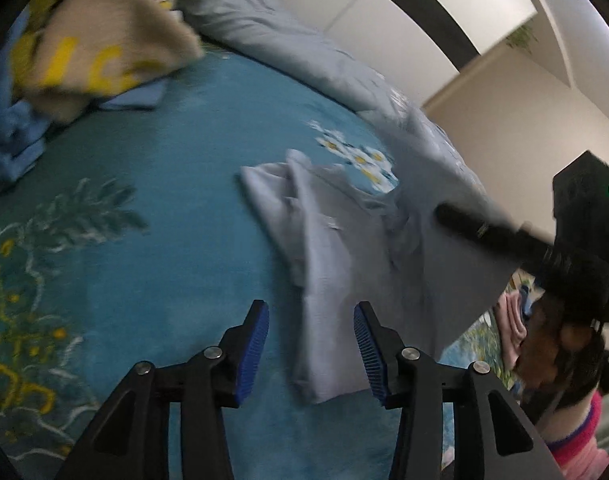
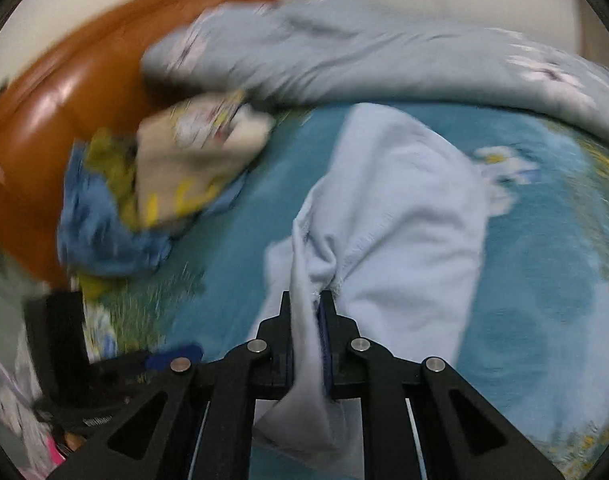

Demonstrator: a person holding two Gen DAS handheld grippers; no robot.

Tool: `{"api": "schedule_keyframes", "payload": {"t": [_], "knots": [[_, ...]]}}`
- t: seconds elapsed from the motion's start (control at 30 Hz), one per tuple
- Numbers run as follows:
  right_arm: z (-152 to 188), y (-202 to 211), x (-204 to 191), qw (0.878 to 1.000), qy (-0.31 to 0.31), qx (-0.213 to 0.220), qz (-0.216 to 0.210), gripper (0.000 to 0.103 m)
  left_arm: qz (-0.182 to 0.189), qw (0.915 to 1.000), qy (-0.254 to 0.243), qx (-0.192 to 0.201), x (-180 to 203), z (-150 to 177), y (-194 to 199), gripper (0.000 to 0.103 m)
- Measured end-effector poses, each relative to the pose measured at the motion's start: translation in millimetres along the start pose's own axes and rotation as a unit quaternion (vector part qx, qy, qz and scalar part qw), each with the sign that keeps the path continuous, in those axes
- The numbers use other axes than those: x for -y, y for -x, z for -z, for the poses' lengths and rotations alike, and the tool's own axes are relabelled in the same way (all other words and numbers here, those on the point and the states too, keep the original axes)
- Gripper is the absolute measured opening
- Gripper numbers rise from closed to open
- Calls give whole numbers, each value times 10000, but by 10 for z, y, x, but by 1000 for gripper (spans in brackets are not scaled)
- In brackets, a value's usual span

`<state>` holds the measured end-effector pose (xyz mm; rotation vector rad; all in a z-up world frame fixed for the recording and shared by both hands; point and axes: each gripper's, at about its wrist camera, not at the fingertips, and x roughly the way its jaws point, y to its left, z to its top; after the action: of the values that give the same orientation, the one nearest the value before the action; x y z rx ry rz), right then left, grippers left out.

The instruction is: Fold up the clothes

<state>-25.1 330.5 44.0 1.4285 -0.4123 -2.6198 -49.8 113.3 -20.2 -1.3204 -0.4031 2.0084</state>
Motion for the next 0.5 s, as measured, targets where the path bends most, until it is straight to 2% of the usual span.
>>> {"api": "schedule_keyframes", "payload": {"t": [0.07, 0.17, 0.2, 0.23, 0.3, 0.37, 0.5], "knots": [[83, -227, -172, 9994, 195, -277, -10, 11, -8, 9999, 105, 21, -91, 16, 46, 50], [216, -437, -277, 9979, 332, -550, 19, 17, 9, 9999, 159, 63, -167, 41, 105, 50], [260, -507, -312, 9972, 378, -641, 29, 22, 15, 9998, 177, 78, -192, 49, 124, 50], [305, -577, -347, 9964, 423, -732, 39, 34, 21, 9998, 195, 92, -218, 58, 144, 51], [354, -489, -383, 9950, 537, -763, -365, 47, 73, 9997, 175, 154, -211, 36, 166, 52], [405, -370, -396, 9922, 667, -748, -740, 48, 111, 9996, 120, 213, -187, 16, 192, 53], [477, -14, -81, 9973, 234, -359, -588, 48, -25, 9984, -388, 416, 68, 22, 277, 54]]}}
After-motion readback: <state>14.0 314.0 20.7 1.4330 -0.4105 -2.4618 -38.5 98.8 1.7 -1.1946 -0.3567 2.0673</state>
